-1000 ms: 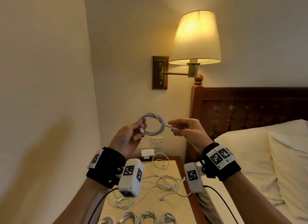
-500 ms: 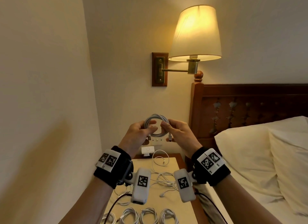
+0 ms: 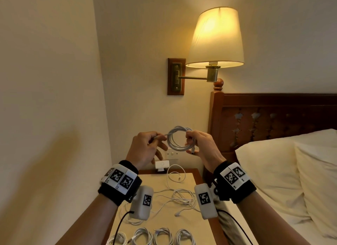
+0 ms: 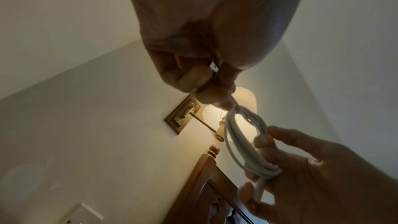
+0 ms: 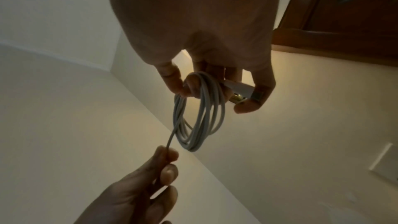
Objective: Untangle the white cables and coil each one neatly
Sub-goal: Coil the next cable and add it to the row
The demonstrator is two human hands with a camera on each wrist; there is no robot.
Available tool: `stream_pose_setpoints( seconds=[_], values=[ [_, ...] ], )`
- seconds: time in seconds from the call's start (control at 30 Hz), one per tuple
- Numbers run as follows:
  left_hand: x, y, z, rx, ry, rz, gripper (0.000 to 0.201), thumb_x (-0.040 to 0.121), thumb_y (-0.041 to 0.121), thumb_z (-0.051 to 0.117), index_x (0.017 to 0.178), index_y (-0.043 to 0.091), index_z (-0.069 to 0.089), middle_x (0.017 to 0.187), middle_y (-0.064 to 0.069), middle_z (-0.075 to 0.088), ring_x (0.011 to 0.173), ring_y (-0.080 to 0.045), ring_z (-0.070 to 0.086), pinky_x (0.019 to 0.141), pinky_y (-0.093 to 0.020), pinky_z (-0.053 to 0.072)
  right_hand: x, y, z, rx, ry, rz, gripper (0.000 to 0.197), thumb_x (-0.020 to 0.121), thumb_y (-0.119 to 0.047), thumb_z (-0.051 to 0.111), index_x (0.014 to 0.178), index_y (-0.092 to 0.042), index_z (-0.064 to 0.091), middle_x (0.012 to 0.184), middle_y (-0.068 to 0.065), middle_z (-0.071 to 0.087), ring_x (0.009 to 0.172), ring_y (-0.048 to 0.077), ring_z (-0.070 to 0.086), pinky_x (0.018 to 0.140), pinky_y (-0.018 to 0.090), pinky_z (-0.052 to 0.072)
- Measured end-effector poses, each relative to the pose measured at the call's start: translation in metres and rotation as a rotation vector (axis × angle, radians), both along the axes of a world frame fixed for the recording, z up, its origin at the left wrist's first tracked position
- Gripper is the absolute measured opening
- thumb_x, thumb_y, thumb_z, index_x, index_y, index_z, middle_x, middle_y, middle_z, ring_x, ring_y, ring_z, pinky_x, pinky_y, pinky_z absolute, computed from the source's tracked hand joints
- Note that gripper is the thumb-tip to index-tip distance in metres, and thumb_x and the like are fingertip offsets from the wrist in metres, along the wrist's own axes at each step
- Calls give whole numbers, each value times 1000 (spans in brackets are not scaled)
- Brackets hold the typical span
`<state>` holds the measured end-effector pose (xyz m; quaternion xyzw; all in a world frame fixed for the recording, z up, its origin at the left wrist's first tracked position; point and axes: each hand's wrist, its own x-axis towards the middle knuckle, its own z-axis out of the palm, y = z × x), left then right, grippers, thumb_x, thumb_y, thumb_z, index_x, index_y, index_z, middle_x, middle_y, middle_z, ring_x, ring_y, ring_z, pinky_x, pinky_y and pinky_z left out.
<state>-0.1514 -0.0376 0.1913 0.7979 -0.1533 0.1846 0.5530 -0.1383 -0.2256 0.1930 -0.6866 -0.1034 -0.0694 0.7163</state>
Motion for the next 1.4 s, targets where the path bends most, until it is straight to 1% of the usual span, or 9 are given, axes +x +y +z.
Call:
stream_pose_setpoints(
  seconds=[0.23, 0.37, 0.5, 0.57, 0.77, 0.87, 0.97, 1.27, 1.4],
  values=[
    [3, 16, -1, 37, -68, 46, 22, 96, 21, 57, 80, 12, 70, 60, 2, 64, 46, -3, 45, 49, -18, 37, -2, -8, -1, -148, 0, 33, 24, 97, -25, 53, 83, -9, 64, 70, 2, 53, 67, 15, 47, 67, 30, 41],
    [9, 12, -18, -4, 2, 78, 25, 99, 25, 53, 81, 16, 68, 61, 3, 60, 46, -3, 40, 47, -17, 32, 1, -5, -8, -1, 127, 82, 33, 101, -31, 39, 84, -12, 59, 58, -4, 44, 63, 15, 44, 68, 34, 39],
    [5, 3, -50, 102, 92, 25, 20, 100, 23, 50, 97, 24, 69, 76, 7, 62, 66, -4, 53, 62, -14, 42, -1, -1, -19, 61, 125, 123, 38, 104, -25, 29, 90, -9, 60, 59, -6, 44, 66, 15, 42, 68, 32, 37],
    [6, -5, -60, -23, 197, 8, 18, 95, 24, 59, 109, 23, 71, 84, 8, 66, 79, -6, 59, 77, -22, 48, -4, 3, -23, 47, 99, 153, 38, 106, -26, 29, 91, -10, 60, 62, -5, 44, 66, 15, 41, 68, 31, 37],
    [6, -6, -55, -602, 517, -244, 29, 81, 34, 70, 94, 9, 75, 69, -1, 60, 60, -12, 52, 55, -25, 40, -8, -5, -28, 189, 89, 227, 37, 106, -27, 29, 97, -7, 59, 68, -2, 45, 70, 17, 44, 70, 31, 41],
    [5, -11, -51, -656, 531, -344, 41, 76, 29, 71, 110, 5, 71, 70, 0, 57, 53, -9, 46, 50, -21, 45, -11, -9, -29, 313, 109, 294, 34, 105, -27, 30, 96, -7, 56, 67, -1, 41, 70, 18, 42, 70, 32, 41],
    [-1, -16, -44, -809, 587, -562, 37, 88, 14, 55, 123, 4, 60, 92, -5, 69, 46, -7, 54, 41, -18, 46, -14, -11, -35, 420, 145, 359, 32, 103, -28, 33, 93, -9, 56, 67, -1, 39, 69, 18, 43, 75, 37, 39],
    [-2, -23, -57, -663, 640, -637, 18, 88, 19, 59, 94, 4, 68, 86, -6, 57, 50, -4, 43, 34, -11, 25, -18, -22, -58, 307, 160, 253, 35, 106, -25, 28, 103, -4, 56, 68, 2, 43, 63, 16, 52, 67, 31, 51],
    [-7, -27, -65, -704, 698, -693, 19, 90, 12, 55, 100, 0, 65, 87, -8, 59, 50, -4, 45, 31, -10, 28, -19, -28, -73, 294, 191, 228, 34, 104, -24, 32, 108, -2, 58, 70, 4, 47, 63, 15, 51, 64, 29, 49]
  ],
)
